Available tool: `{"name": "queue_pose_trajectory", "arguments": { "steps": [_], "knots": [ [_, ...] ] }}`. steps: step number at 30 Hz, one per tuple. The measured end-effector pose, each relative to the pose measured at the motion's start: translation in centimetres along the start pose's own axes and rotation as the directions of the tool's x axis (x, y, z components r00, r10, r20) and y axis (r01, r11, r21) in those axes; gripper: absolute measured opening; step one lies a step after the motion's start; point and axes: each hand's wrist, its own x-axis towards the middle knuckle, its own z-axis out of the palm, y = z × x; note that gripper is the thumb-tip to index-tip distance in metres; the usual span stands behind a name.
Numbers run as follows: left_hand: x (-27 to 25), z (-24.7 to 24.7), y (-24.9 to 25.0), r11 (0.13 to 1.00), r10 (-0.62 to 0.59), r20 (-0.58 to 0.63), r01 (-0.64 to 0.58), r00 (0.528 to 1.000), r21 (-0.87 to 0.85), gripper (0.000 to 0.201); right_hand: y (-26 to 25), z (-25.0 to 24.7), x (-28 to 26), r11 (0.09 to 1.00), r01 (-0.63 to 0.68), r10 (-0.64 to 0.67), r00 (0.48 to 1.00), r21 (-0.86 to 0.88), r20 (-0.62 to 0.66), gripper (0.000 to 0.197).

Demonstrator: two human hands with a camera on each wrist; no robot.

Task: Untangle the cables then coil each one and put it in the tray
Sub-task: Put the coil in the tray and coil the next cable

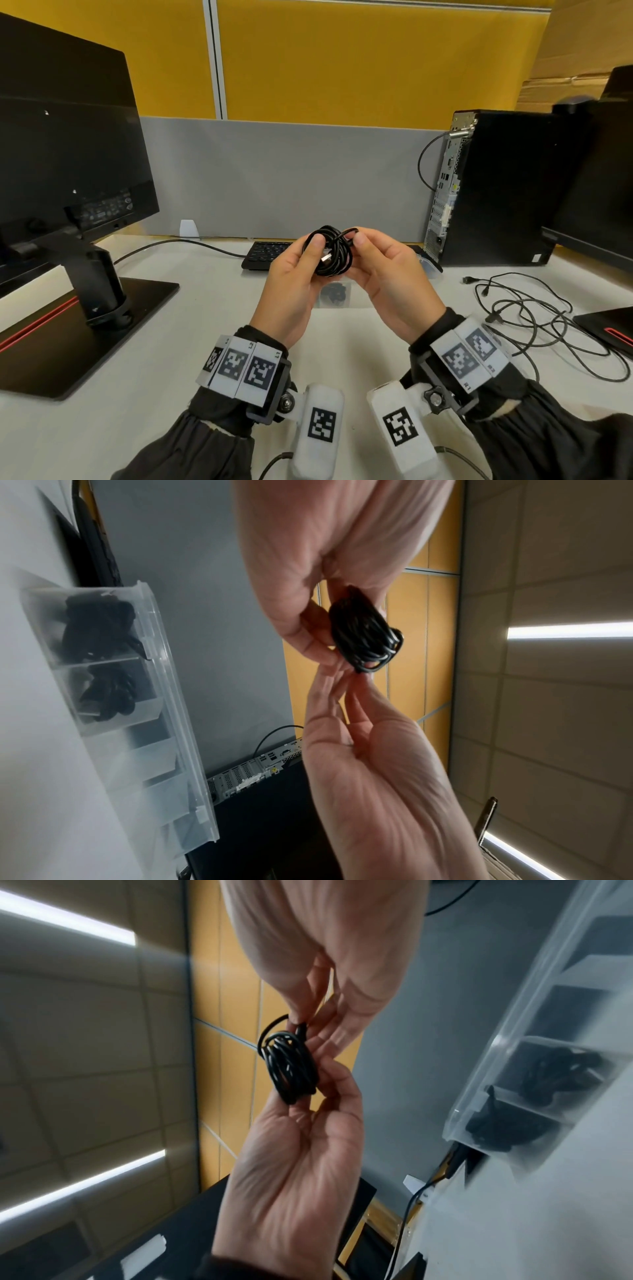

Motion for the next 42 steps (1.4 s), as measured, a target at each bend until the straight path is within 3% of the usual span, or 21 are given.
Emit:
{"name": "queue_pose_trajectory", "arguments": {
  "steps": [4,13,15,20,24,27,32,37,42],
  "knots": [
    [0.0,0.0,-0.1,1.000,-0.004,0.014,0.005,1.000,-0.015,0.029,0.3,-0.2,-0.3,0.999,0.025,-0.025,1.000,0.033,0.003,0.020],
    [0.0,-0.3,-0.3,0.996,0.000,0.064,0.006,0.998,-0.091,0.032,0.0,-0.1,-0.2,0.979,-0.172,0.170,0.985,0.110,0.026,0.020],
    [0.1,-0.3,-0.3,0.996,0.001,0.057,0.004,0.998,-0.088,0.034,-0.1,-0.1,-0.3,0.982,-0.174,0.173,0.985,0.067,0.014,0.021],
    [0.0,-0.2,-0.7,0.998,0.035,-0.056,-0.032,0.998,0.055,0.022,-0.1,0.0,-0.7,0.964,-0.087,0.069,0.994,-0.249,-0.080,0.024],
    [0.0,-0.2,-1.0,0.986,0.079,-0.096,-0.063,0.992,0.153,0.023,-0.7,0.7,-1.2,0.928,-0.034,0.022,0.999,-0.372,-0.037,0.036],
    [-0.1,-0.1,-1.0,0.991,0.062,-0.073,-0.053,0.995,0.121,0.025,-1.0,0.8,-1.0,0.899,0.006,-0.012,1.000,-0.437,-0.011,0.026],
    [-0.1,-0.2,-1.0,0.999,-0.013,-0.012,0.013,1.000,-0.032,0.031,-1.3,0.4,-0.9,0.880,0.003,0.018,0.999,-0.475,0.038,0.027],
    [-0.3,0.0,-1.3,1.000,-0.031,0.008,0.031,0.999,-0.002,0.031,-1.8,-0.4,-1.1,0.880,-0.075,0.122,0.990,-0.469,0.072,0.022],
    [-0.5,0.1,-1.4,1.000,-0.022,0.003,0.022,1.000,0.004,0.028,-1.7,-0.6,-1.0,0.888,0.003,0.008,1.000,-0.459,0.020,0.020]
  ]
}}
